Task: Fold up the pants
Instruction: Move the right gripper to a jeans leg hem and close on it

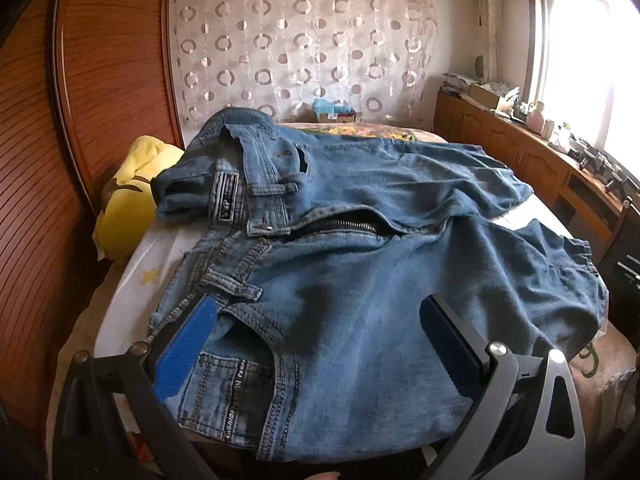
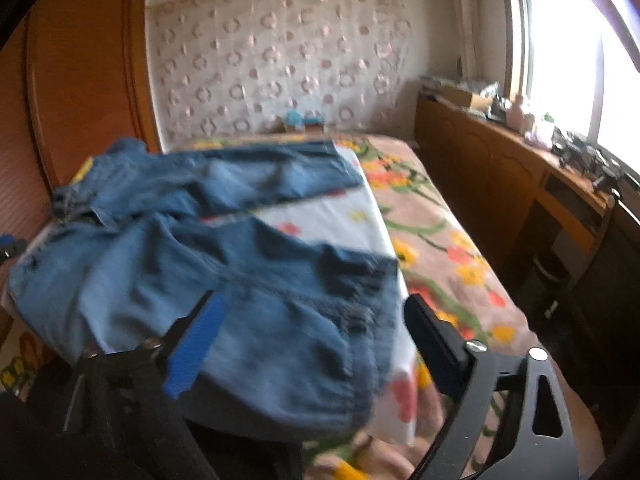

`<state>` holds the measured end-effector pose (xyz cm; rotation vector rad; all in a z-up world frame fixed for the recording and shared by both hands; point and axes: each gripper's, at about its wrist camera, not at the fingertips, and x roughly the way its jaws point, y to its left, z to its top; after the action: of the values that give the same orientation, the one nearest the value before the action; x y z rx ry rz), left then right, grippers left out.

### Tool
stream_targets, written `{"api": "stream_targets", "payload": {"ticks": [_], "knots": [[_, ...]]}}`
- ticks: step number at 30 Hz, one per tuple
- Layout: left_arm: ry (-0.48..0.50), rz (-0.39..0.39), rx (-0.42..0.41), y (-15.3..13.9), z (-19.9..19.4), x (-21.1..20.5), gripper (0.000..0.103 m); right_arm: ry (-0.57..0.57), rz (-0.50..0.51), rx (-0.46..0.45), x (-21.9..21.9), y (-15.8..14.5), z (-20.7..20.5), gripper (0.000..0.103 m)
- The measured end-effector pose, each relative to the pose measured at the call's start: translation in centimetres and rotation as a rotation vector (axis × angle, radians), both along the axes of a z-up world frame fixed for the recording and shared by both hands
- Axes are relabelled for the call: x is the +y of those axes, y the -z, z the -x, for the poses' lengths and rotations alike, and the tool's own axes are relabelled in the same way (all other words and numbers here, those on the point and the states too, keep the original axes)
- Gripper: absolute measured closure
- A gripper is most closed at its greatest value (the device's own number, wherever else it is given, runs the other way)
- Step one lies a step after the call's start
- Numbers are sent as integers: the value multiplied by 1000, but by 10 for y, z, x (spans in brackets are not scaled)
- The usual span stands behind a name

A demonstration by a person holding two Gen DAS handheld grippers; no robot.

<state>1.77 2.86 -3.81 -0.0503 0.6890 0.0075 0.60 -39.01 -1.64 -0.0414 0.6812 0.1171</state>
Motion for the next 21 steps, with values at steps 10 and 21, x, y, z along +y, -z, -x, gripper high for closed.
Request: {"api": "stream_targets", "payload": {"ticks": [10, 21], "knots": [[6, 7, 39, 14, -9, -1, 0, -6, -13, 127, -18, 34, -1, 42], [-52, 17, 57, 17, -2, 34, 0, 25, 6, 153, -26, 35, -1, 73]]}}
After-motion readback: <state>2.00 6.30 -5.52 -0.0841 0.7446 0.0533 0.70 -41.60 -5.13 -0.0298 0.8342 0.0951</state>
